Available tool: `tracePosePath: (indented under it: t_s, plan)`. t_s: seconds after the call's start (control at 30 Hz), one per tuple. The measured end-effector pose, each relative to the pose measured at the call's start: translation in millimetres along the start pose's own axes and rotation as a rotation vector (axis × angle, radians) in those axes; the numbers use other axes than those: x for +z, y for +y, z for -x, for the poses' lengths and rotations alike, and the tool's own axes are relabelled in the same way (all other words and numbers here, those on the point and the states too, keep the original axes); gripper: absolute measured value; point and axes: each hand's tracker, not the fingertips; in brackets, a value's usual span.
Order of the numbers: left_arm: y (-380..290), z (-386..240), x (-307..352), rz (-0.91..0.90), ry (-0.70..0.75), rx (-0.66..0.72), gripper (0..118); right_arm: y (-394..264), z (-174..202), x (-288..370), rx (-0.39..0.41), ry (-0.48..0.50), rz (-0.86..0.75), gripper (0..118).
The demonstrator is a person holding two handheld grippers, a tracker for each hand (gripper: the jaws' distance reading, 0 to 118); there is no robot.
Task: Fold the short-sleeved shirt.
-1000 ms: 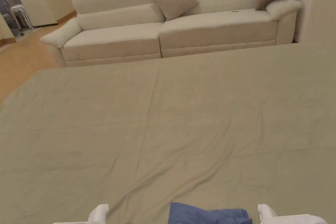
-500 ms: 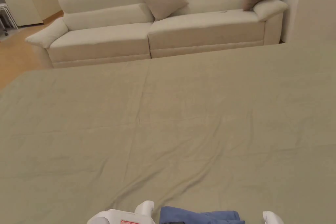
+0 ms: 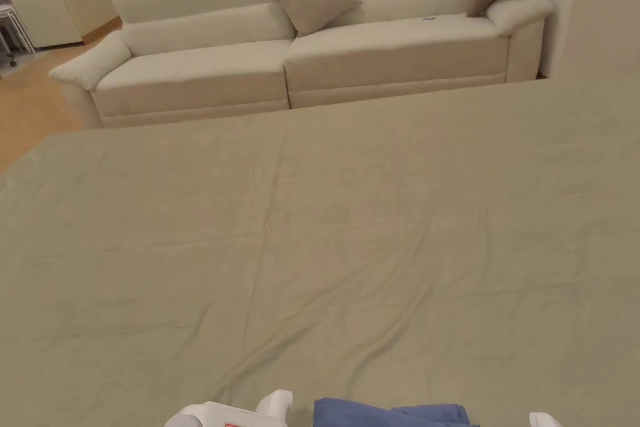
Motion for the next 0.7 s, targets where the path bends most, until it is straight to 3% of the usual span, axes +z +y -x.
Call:
tracePosePath:
  t_s: [0.03,0.13,0.2,0.33,0.5,0.7]
  plan:
    - [2.0,2.7,1.9,0.015,-0.012,0.021,26,0.6,1.4,2.6,-0.055,0.027,0.001,0]
    - [11.4,12.2,19.2,0.034,-0.045,0.004,24,-3.2,9.3,25.3,-0.074,0.224,-0.075,0]
    - [17.9,25.8,42.5,0.038,-0.061,-0.015,24,-5.3,18.7,47.6,-0.107,0.292,-0.143,0]
    - [36.2,75.3,124.3,0.061,-0.006,-0.085,24,-5.1,43.3,84.1,-0.021,0.185,-0.200,0]
    - [60.8,149.5,254.4,0.091,0.163,-0.072,24,-14.9,48.6,98.2,-0.109,0.181,-0.271,0]
    - [93.3,205.5,372.5,0.151,0.355,0.057,24,-21.0,38.9,77.1,-0.182,0.132,-0.293,0]
